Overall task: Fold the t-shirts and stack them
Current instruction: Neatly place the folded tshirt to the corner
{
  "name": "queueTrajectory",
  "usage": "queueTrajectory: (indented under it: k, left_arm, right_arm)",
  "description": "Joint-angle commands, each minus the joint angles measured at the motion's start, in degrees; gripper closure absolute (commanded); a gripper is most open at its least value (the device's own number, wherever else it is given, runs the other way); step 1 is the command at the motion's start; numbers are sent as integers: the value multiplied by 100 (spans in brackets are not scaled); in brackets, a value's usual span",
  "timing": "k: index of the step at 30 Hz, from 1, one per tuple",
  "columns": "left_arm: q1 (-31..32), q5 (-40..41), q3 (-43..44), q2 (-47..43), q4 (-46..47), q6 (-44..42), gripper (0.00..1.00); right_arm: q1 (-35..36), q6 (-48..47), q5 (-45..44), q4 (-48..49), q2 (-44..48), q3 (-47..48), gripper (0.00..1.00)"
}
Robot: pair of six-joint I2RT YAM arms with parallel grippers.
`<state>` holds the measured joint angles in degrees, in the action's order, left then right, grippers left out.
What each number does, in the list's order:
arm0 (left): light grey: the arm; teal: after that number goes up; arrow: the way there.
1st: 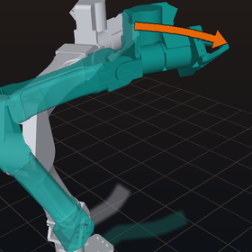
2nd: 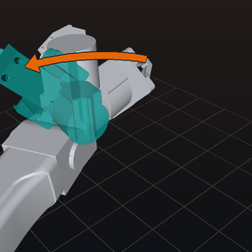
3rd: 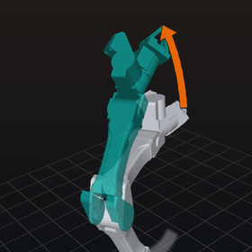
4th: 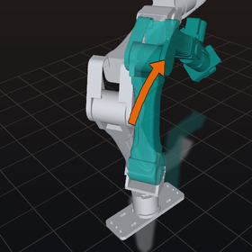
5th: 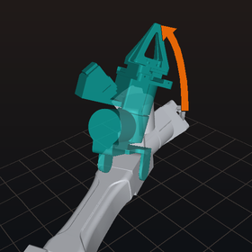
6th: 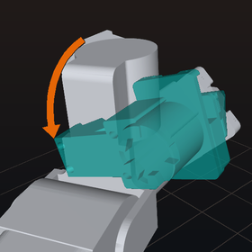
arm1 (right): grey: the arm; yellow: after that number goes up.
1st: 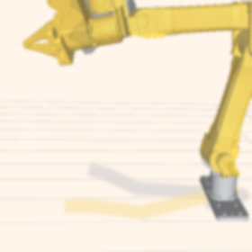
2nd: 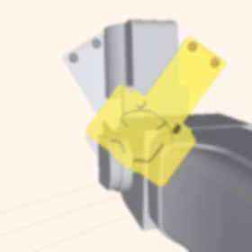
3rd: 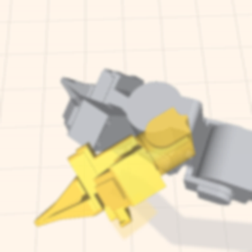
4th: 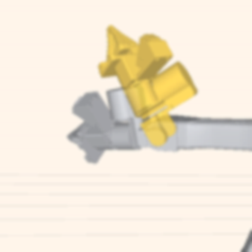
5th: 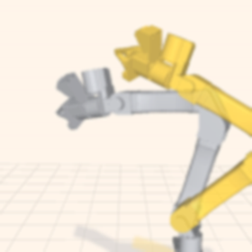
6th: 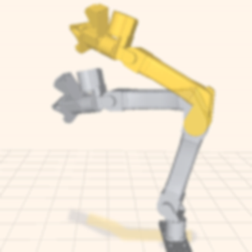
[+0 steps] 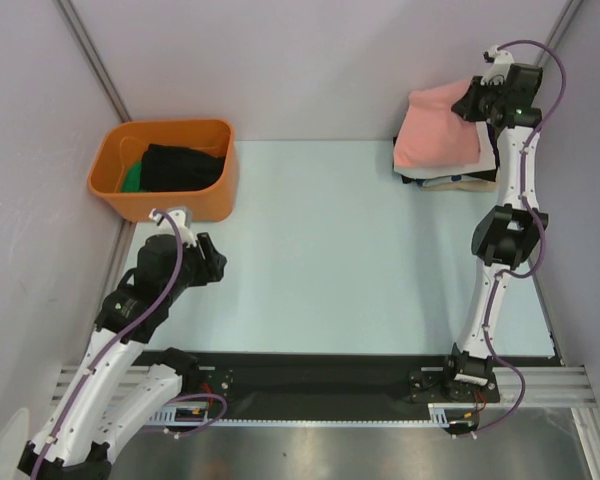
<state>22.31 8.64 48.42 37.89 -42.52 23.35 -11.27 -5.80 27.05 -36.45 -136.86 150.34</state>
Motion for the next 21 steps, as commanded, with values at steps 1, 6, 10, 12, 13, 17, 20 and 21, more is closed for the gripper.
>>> queueTrajectory:
  k: [1,6,10,12,13,17,20,21]
  left_arm:
    - [-51,-56,-26,43,174,-129,41]
    - [-51,-38,-26,43,165,-103,40]
    - [-51,-3,-26,26,157,-94,41]
    - [-51,-3,-26,26,157,-94,40]
    - [-51,-3,-26,17,139,-94,41]
    - [-42,32,-43,-106,165,-77,40]
    - [-42,-12,-52,-159,174,-85,40]
    - [-51,-12,-52,-168,165,-94,40]
  right_arm:
    - [-139,0,467,551,-130,320,100]
    - [-437,491,1073,1452,-437,136,100]
    - [-499,878,1058,2720,-840,-533,70]
    - [-517,1098,447,2522,-1350,348,25]
    - [-526,1282,337,2380,-1848,686,0]
    - [-499,1258,-234,2930,-987,-457,0]
    - [-490,1222,-1006,3364,-342,-1201,0]
    - [-534,1231,-1156,3094,-316,-1052,0]
